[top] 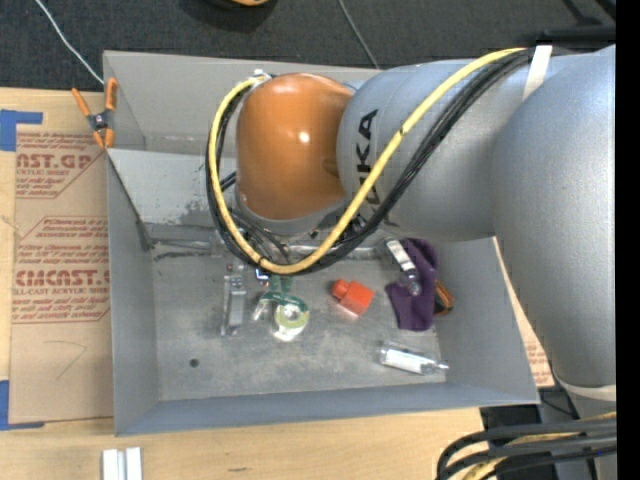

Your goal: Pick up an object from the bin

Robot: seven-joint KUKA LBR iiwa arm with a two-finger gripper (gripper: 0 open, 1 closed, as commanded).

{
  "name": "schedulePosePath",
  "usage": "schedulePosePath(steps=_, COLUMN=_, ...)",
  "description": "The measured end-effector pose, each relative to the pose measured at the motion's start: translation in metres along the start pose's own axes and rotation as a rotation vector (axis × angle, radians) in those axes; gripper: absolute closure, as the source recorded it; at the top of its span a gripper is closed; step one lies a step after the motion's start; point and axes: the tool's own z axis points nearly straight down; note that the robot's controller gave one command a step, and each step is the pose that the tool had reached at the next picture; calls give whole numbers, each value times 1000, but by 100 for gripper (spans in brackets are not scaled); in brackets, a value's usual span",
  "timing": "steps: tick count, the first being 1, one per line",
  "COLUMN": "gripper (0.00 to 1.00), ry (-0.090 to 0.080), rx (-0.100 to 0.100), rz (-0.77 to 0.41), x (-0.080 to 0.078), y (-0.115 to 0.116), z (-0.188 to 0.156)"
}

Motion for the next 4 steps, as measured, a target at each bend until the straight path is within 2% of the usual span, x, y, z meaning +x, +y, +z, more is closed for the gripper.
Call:
schedulePosePath(steps=1, gripper=0, ry=-8, rx=-1, rz=2, x=-2, y=-1, z=-5)
schedulePosePath(steps=2, gripper=0, ry=3, rx=1, rz=32, x=-19, y=-93, z=124)
schedulePosePath(steps=3, gripper=0, ry=-12, rx=-2, rz=-216, x=-22, y=-81, z=62)
schedulePosePath(steps=4, gripper=0, ry=6, rx=2, rz=165, x=11, y=-137, z=93)
